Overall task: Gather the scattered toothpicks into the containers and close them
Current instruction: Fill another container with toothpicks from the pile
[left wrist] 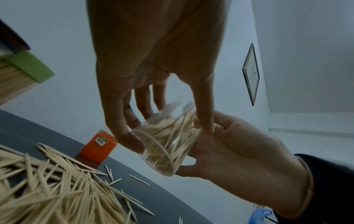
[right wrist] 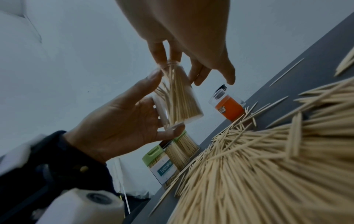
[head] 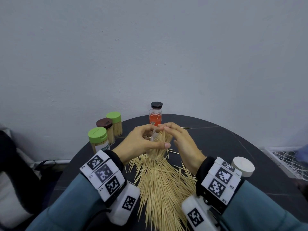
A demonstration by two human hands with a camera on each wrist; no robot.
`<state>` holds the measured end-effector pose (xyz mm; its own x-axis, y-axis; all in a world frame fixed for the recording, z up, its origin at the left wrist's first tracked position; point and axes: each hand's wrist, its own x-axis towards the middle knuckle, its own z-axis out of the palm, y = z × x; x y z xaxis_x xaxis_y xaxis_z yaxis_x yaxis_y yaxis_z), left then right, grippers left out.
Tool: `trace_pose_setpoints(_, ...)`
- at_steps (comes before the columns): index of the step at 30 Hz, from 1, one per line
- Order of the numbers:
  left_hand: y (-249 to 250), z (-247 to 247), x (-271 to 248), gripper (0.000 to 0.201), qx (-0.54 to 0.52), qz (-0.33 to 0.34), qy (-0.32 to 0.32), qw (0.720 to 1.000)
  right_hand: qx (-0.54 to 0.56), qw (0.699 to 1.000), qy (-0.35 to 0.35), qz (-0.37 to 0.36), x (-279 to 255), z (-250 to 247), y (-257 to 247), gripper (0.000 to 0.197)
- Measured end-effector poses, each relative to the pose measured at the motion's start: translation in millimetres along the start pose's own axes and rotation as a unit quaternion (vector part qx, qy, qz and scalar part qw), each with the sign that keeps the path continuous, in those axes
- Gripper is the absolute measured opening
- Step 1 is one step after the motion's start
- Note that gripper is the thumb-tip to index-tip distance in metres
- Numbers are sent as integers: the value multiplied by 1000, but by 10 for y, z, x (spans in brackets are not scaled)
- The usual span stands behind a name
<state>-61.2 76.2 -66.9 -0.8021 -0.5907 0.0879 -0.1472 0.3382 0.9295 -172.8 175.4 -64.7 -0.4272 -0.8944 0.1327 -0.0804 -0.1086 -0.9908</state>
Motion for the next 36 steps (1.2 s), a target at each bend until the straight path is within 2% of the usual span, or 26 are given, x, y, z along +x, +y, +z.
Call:
trace_pose_setpoints(4,14,-16,-5,45,-1,8,7,1000,10,1000,6,-7,5,-26,-14,21)
trace_pose_setpoints(9,28,-26,-17,42,1,10,11,1000,-5,1000,5,2,21,-26,18,25)
trace_pose_setpoints(16,-22,-62,2,60,55,20,34,998,-35,999,39,-12,56,-49,50,13)
trace_pose_setpoints(19,-16,-58,-4,54,96,42,27,994,-61,998,25,25,54,-39,61,30)
trace_pose_setpoints(21,-6,-51,-13,53,116,55,16,992,-68,997,16,37,41,-20,61,32)
trace_pose_setpoints(26,0,-27,-34,55,139,76,7,987,-63,997,17,50,43,-13,59,18)
trace_pose_setpoints(29,-8,-47,-27,54,142,78,20,987,-51,997,19,53,62,-37,60,19)
trace_pose_setpoints(33,-26,-39,-27,56,142,78,19,987,-53,996,5,65,72,-28,62,10)
trace_pose_setpoints(36,-36,-4,-20,57,149,73,11,986,-57,994,-4,90,66,-2,73,13)
